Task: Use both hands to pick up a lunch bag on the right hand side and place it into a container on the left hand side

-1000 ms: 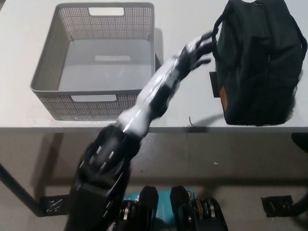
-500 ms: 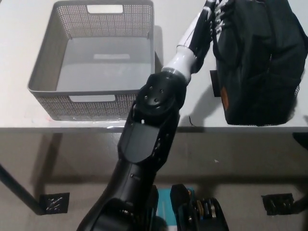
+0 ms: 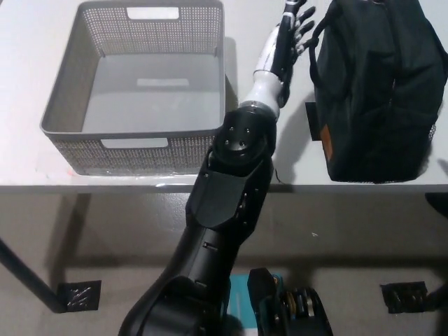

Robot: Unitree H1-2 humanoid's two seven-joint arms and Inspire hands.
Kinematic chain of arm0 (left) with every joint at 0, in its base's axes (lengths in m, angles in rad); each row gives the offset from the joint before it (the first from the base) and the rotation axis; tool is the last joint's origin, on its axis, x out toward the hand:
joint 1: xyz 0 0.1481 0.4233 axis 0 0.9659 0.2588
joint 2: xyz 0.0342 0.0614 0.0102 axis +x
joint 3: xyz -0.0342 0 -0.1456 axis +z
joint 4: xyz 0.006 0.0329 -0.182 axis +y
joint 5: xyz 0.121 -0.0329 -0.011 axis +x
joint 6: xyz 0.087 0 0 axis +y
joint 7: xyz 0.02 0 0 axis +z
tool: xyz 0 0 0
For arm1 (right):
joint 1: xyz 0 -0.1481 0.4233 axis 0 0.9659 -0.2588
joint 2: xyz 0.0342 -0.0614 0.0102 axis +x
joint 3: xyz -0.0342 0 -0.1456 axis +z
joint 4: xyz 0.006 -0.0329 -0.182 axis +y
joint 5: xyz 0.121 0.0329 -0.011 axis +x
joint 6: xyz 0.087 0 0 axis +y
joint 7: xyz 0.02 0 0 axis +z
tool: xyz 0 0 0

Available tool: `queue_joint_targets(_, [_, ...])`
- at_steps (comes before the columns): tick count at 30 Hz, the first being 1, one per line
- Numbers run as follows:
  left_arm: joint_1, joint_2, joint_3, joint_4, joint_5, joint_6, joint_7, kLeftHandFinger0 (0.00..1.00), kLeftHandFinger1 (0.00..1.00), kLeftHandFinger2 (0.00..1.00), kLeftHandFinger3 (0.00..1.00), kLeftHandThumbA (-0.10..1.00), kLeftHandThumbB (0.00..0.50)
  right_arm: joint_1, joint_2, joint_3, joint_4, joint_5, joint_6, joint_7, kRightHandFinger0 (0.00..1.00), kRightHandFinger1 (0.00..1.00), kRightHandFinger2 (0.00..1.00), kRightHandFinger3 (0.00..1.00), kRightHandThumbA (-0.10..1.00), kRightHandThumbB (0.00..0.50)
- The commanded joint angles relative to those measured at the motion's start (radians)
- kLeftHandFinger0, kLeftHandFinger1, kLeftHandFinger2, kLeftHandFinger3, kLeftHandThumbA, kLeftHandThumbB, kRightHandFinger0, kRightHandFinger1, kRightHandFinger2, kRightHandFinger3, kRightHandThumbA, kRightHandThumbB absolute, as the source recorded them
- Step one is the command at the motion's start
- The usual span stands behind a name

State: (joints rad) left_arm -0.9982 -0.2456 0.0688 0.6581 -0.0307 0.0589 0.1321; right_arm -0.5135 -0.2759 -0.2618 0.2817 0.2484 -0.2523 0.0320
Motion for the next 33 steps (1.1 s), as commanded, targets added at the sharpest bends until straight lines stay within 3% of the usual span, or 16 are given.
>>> queue_joint_targets(1, [-0.084, 0.013, -0.001, 0.034, 0.008, -0.057, 0.033, 1.0, 1.0, 1.0, 1.0, 1.0, 0.409, -0.053, -0.004, 0.003, 0.018, 0.032, -0.048, 0.036, 1.0, 1.0, 1.0, 1.0, 1.0, 0.304])
queue_joint_targets(4, [-0.1, 0.025, 0.0, 0.092, -0.001, -0.055, 0.021, 1.0, 1.0, 1.0, 1.0, 1.0, 0.408, -0.082, 0.011, 0.006, 0.06, 0.058, -0.025, 0.048, 1.0, 1.0, 1.0, 1.0, 1.0, 0.292])
queue_joint_targets(7, [-0.114, 0.028, -0.002, 0.175, -0.006, -0.094, 0.01, 1.0, 1.0, 1.0, 1.0, 1.0, 0.38, -0.14, 0.03, 0.004, 0.167, 0.062, -0.011, 0.043, 1.0, 1.0, 1.0, 1.0, 1.0, 0.306])
queue_joint_targets(10, [-0.144, 0.032, -0.017, 0.29, 0.011, -0.125, 0.014, 1.0, 1.0, 1.0, 1.0, 1.0, 0.38, -0.194, 0.036, 0.008, 0.277, 0.049, -0.026, 0.044, 1.0, 1.0, 1.0, 1.0, 1.0, 0.349])
queue_joint_targets(12, [-0.157, 0.035, -0.013, 0.333, 0.0, -0.147, -0.001, 1.0, 1.0, 1.0, 1.0, 1.0, 0.394, -0.21, 0.039, 0.011, 0.304, 0.046, -0.034, 0.049, 1.0, 1.0, 1.0, 1.0, 1.0, 0.35])
queue_joint_targets(15, [-0.187, 0.044, -0.02, 0.434, 0.006, -0.185, -0.005, 1.0, 1.0, 1.0, 1.0, 1.0, 0.401, -0.249, 0.053, 0.012, 0.378, 0.056, -0.063, 0.067, 1.0, 1.0, 1.0, 1.0, 1.0, 0.322])
queue_joint_targets(19, [-0.213, 0.054, -0.056, 0.528, 0.038, -0.164, -0.011, 1.0, 1.0, 1.0, 1.0, 1.0, 0.423, -0.262, 0.062, 0.01, 0.426, 0.065, -0.058, 0.075, 1.0, 1.0, 1.0, 1.0, 1.0, 0.311])
queue_joint_targets(22, [-0.214, 0.055, -0.083, 0.583, 0.052, -0.178, -0.013, 1.0, 1.0, 1.0, 1.0, 1.0, 0.385, -0.264, 0.073, 0.006, 0.439, 0.079, -0.043, 0.081, 1.0, 1.0, 1.0, 1.0, 1.0, 0.294])
queue_joint_targets(23, [-0.215, 0.053, -0.104, 0.601, 0.067, -0.156, -0.012, 1.0, 1.0, 1.0, 1.0, 1.0, 0.409, -0.263, 0.078, 0.004, 0.441, 0.082, -0.041, 0.081, 1.0, 1.0, 1.0, 1.0, 1.0, 0.28])
queue_joint_targets(27, [-0.212, 0.045, -0.139, 0.627, 0.08, -0.151, -0.014, 1.0, 1.0, 1.0, 1.0, 1.0, 0.443, -0.276, 0.096, 0.0, 0.478, 0.102, -0.05, 0.099, 1.0, 1.0, 1.0, 1.0, 1.0, 0.286])
queue_joint_targets(30, [-0.212, 0.028, -0.181, 0.643, 0.107, -0.152, -0.028, 1.0, 1.0, 1.0, 1.0, 1.0, 0.423, -0.286, 0.136, -0.003, 0.54, 0.123, -0.058, 0.115, 1.0, 1.0, 1.0, 1.0, 1.0, 0.312])
queue_joint_targets(33, [-0.229, 0.013, -0.214, 0.663, 0.122, -0.142, -0.047, 1.0, 1.0, 1.0, 1.0, 1.0, 0.435, -0.277, 0.194, -0.004, 0.524, 0.145, -0.05, 0.112, 1.0, 1.0, 1.0, 1.0, 1.0, 0.252])
